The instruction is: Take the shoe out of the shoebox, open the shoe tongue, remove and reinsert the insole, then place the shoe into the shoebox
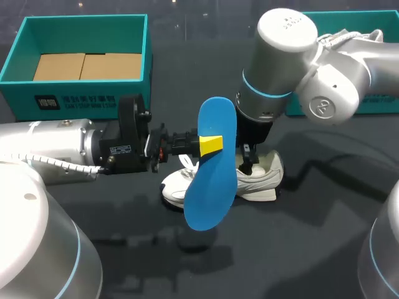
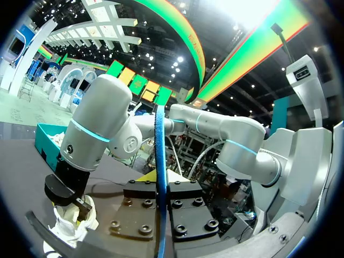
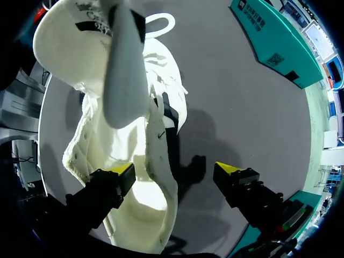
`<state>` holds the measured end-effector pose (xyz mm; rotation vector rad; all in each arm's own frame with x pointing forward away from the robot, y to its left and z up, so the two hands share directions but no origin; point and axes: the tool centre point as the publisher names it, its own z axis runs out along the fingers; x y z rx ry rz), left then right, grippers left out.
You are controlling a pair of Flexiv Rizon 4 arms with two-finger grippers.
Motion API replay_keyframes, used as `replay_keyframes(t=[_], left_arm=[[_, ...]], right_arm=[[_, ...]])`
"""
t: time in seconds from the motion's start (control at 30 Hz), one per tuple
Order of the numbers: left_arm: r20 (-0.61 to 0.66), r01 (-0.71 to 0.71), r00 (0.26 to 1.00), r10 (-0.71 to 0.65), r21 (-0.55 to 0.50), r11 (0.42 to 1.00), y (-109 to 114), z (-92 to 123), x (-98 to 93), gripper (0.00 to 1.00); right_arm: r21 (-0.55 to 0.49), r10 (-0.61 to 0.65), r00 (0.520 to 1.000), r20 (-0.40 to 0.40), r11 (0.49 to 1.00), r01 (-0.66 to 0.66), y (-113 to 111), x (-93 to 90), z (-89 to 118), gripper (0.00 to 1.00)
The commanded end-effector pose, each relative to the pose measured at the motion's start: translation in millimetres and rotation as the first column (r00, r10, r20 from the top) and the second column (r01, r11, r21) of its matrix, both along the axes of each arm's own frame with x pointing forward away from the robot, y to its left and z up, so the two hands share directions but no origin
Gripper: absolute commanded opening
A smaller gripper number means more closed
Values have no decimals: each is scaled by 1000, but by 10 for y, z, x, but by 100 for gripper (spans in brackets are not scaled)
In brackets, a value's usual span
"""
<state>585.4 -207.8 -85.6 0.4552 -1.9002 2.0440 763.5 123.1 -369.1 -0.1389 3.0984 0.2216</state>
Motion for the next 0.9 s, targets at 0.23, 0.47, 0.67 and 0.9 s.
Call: replay_keyframes(t=[0.23,0.47,0.67,0.9], left_arm=[[0,-4,1000,4,-1,1000,-16,-10,-13,0],[0,-4,1000,4,-1,1000,-16,-10,-13,0],[0,-4,1000,4,-1,1000,-16,-10,-13,0],[0,-4,1000,4,-1,1000,-16,-10,-13,0]], right_arm=[[-37,16,999,-31,999,-17,128,31,-123,68],[-76,46,998,-47,996,-49,193,-16,-149,27],[-103,64,995,-70,992,-72,216,-64,-198,0],[-110,44,996,-73,993,-52,157,-68,-177,0]])
